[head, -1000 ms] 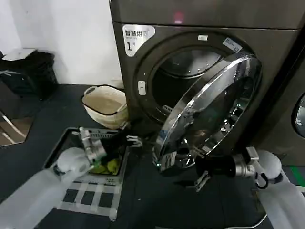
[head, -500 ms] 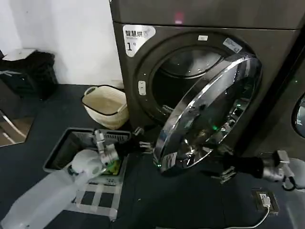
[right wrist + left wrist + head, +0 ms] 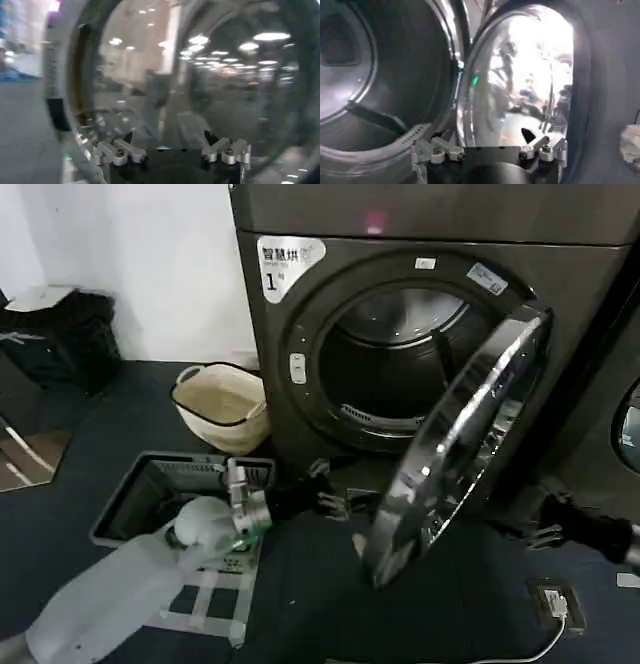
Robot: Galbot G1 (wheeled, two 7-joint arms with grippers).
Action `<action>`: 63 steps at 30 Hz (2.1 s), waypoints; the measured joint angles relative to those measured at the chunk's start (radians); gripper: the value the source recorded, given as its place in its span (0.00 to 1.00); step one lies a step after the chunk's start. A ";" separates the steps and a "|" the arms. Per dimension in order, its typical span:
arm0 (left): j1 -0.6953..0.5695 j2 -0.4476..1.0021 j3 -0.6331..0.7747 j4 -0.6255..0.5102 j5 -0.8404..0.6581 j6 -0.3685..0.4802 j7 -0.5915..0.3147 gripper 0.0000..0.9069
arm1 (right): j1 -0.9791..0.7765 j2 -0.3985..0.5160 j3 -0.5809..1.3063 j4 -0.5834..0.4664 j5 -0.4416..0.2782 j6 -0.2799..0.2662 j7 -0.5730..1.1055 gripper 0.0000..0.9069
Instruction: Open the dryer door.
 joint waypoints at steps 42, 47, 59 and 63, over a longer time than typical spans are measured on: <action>-0.277 -0.224 0.302 0.048 -0.031 0.000 0.004 1.00 | -0.175 0.055 0.742 0.078 0.086 -0.106 1.172 1.00; -0.305 -0.256 0.340 0.056 -0.027 -0.007 0.005 1.00 | -0.201 0.044 0.807 0.066 0.027 -0.105 1.220 1.00; -0.369 -0.388 0.419 0.146 -0.009 -0.018 0.009 1.00 | -0.322 0.070 0.972 0.105 0.002 -0.099 1.260 1.00; -0.379 -0.451 0.432 0.189 0.006 -0.020 0.008 1.00 | -0.345 0.083 1.009 0.122 -0.029 -0.100 1.257 1.00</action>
